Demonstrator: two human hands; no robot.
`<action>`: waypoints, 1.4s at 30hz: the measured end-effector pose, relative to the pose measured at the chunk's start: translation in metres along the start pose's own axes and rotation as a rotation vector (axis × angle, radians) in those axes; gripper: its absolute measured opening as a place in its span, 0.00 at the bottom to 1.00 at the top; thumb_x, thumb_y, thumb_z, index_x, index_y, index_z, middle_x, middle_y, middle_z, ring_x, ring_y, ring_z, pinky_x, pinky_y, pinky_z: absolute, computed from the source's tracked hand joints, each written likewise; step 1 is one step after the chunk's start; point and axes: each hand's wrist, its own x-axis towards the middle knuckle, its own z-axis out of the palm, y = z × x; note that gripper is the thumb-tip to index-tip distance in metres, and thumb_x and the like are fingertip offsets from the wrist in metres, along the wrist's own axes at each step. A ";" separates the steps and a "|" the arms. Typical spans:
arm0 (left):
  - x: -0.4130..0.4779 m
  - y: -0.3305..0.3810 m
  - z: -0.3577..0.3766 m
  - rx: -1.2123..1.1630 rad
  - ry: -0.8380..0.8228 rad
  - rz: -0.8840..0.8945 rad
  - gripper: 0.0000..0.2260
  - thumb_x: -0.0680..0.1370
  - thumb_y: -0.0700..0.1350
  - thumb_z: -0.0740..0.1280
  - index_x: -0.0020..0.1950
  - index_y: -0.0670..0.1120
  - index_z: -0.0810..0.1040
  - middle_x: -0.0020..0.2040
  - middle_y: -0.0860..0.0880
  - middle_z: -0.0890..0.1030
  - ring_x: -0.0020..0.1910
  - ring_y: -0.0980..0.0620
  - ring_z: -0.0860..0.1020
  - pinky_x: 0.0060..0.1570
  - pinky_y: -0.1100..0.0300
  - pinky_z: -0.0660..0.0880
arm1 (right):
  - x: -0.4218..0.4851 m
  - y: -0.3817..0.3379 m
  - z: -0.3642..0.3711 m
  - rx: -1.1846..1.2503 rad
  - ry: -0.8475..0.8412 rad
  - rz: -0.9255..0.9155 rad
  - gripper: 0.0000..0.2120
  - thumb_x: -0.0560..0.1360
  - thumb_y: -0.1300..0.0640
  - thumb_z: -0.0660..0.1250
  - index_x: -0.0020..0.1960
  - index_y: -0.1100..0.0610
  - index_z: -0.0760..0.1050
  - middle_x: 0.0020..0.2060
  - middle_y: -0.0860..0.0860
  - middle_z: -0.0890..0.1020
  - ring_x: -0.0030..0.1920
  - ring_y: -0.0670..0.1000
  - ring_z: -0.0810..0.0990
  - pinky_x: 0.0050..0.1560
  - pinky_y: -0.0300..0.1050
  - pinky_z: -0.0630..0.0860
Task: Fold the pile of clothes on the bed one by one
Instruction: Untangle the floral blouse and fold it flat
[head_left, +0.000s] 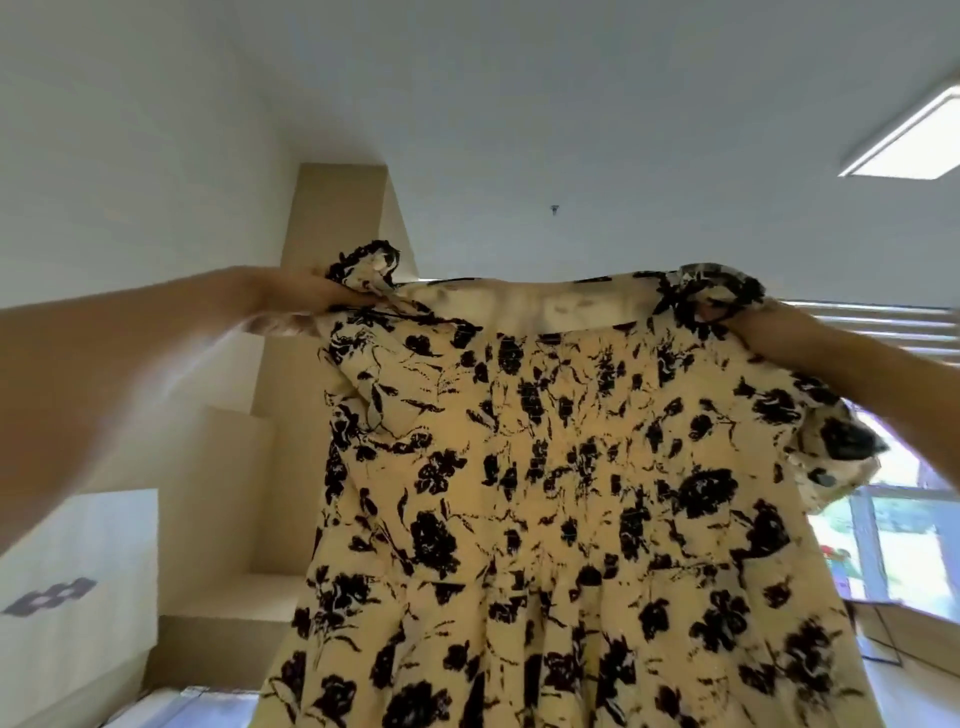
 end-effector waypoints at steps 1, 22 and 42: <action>0.000 -0.004 0.006 -0.053 -0.024 -0.026 0.17 0.76 0.51 0.69 0.61 0.44 0.80 0.53 0.45 0.86 0.50 0.50 0.84 0.49 0.53 0.82 | 0.001 0.003 0.004 -0.012 0.010 0.009 0.14 0.84 0.46 0.56 0.48 0.53 0.73 0.43 0.54 0.76 0.43 0.55 0.72 0.38 0.44 0.66; -0.117 -0.083 0.229 -0.168 -0.305 -0.360 0.20 0.78 0.54 0.71 0.62 0.40 0.78 0.51 0.41 0.85 0.44 0.43 0.83 0.48 0.52 0.83 | -0.217 -0.004 0.225 0.763 -0.816 0.135 0.33 0.63 0.33 0.77 0.65 0.43 0.78 0.60 0.48 0.83 0.62 0.52 0.81 0.66 0.58 0.73; -0.316 -0.208 0.277 -0.445 -0.123 -0.441 0.16 0.83 0.35 0.59 0.44 0.46 0.83 0.42 0.46 0.86 0.43 0.45 0.83 0.49 0.51 0.80 | -0.318 0.038 0.313 1.181 -0.855 0.677 0.26 0.70 0.54 0.70 0.65 0.62 0.74 0.52 0.58 0.85 0.51 0.58 0.83 0.54 0.52 0.79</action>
